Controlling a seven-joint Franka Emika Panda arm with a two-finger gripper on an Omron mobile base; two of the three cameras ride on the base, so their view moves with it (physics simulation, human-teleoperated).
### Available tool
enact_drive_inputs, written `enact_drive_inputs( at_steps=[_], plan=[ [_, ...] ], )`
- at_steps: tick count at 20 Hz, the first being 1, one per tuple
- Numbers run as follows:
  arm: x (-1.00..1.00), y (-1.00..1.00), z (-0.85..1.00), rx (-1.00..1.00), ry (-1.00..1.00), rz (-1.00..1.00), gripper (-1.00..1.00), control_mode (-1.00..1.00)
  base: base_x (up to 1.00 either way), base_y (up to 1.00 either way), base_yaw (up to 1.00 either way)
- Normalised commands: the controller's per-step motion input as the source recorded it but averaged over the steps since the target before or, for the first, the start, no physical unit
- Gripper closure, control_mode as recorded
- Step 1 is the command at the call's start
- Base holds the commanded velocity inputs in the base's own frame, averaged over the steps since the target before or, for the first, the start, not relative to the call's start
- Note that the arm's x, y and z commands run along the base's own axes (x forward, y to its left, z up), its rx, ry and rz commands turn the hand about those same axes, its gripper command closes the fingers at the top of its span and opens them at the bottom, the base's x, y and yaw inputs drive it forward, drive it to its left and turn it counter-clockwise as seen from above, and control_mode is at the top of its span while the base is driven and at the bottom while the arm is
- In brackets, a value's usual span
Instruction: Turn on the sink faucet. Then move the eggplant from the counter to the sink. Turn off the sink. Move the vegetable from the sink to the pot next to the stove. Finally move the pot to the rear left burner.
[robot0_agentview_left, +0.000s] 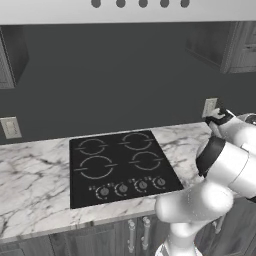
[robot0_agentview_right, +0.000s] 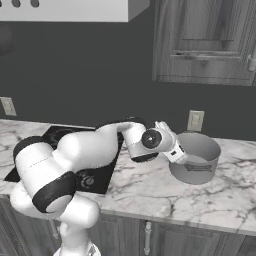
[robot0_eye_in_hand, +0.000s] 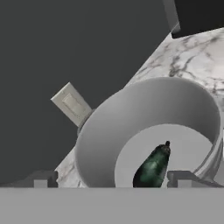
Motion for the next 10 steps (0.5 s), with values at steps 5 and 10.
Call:
enact_drive_inputs(
  at_steps=[5, 10],
  plan=[
    [-0.68, 0.02, 0.54, -0.11, 0.00, 0.00, -1.00, -1.00, 0.00, 0.00, 0.00],
    [-0.53, 0.03, 0.78, -0.07, 0.00, -0.01, -1.00, -1.00, 0.00, 0.00, 0.00]
  ],
)
